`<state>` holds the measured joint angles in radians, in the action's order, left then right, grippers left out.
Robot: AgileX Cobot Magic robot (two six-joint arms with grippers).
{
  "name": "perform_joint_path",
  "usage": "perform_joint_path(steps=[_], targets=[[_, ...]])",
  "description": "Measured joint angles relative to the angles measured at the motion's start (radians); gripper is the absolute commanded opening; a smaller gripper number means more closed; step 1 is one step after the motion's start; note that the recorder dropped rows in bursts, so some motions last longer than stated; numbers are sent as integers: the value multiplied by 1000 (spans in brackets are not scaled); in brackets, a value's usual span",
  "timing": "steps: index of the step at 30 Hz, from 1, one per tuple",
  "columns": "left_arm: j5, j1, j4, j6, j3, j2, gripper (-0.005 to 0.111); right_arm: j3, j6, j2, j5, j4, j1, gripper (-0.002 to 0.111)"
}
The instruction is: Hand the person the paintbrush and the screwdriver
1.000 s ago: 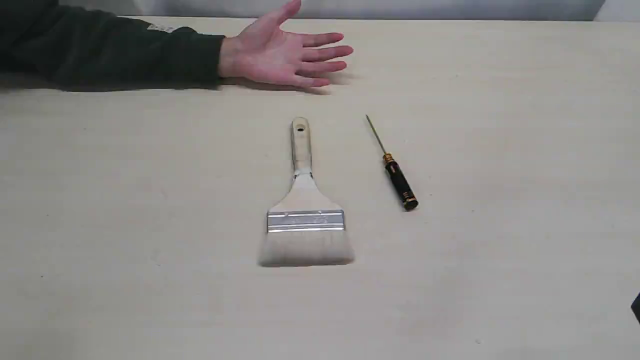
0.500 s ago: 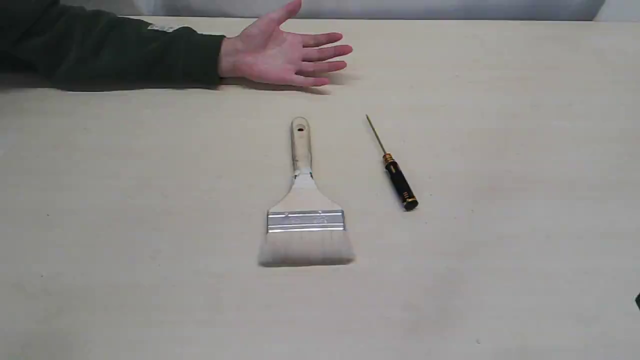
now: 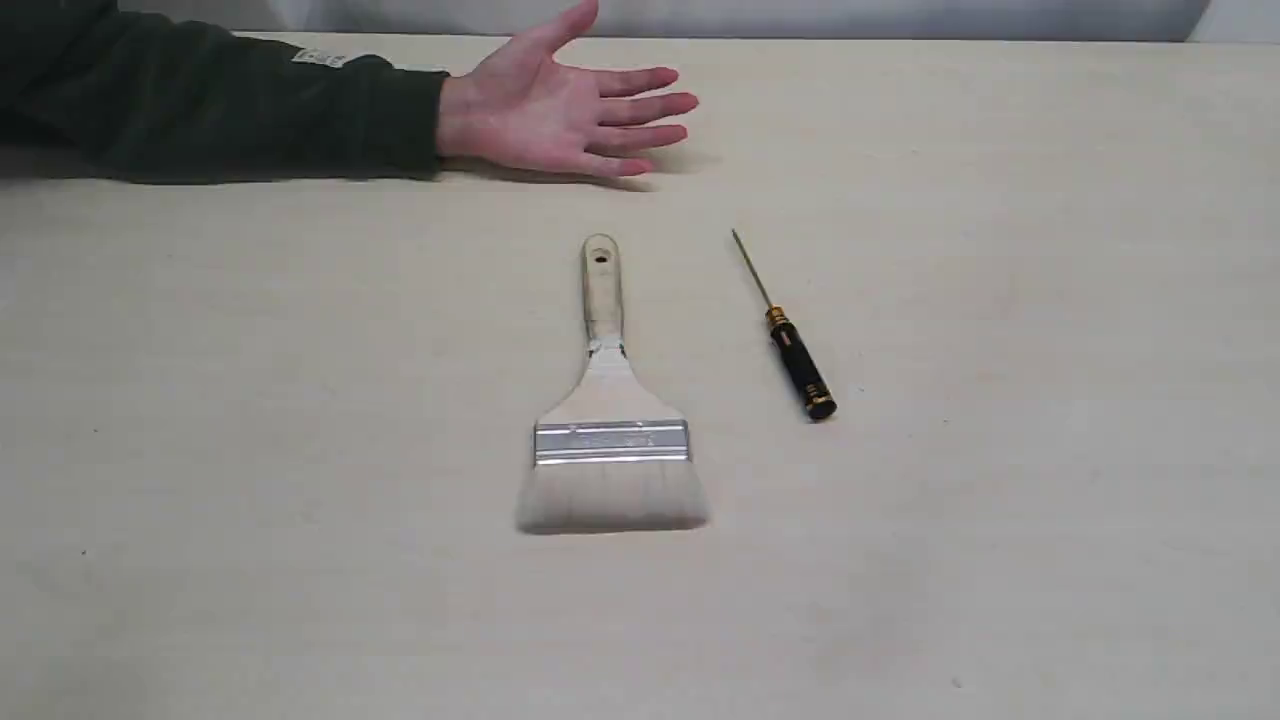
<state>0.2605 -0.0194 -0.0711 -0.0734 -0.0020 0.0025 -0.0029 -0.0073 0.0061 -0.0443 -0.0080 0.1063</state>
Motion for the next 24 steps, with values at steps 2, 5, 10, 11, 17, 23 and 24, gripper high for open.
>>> perform_joint_path(steps=[2, 5, 10, 11, 17, 23, 24], targets=[[0, 0, 0, 0, 0, 0, 0, 0, 0, 0, -1, 0, 0, 4], [0, 0, 0, 0, 0, 0, 0, 0, 24, 0, -5, 0, 0, 4], [0, 0, 0, 0, 0, 0, 0, 0, 178, 0, -41, 0, 0, 4], [0, 0, 0, 0, 0, 0, 0, 0, 218, 0, -47, 0, 0, 4], [0, 0, 0, 0, 0, 0, 0, 0, 323, 0, -51, 0, 0, 5], [0, 0, 0, 0, 0, 0, 0, 0, 339, 0, -51, 0, 0, 5], [0, 0, 0, 0, 0, 0, 0, 0, 340, 0, -51, 0, 0, 5]])
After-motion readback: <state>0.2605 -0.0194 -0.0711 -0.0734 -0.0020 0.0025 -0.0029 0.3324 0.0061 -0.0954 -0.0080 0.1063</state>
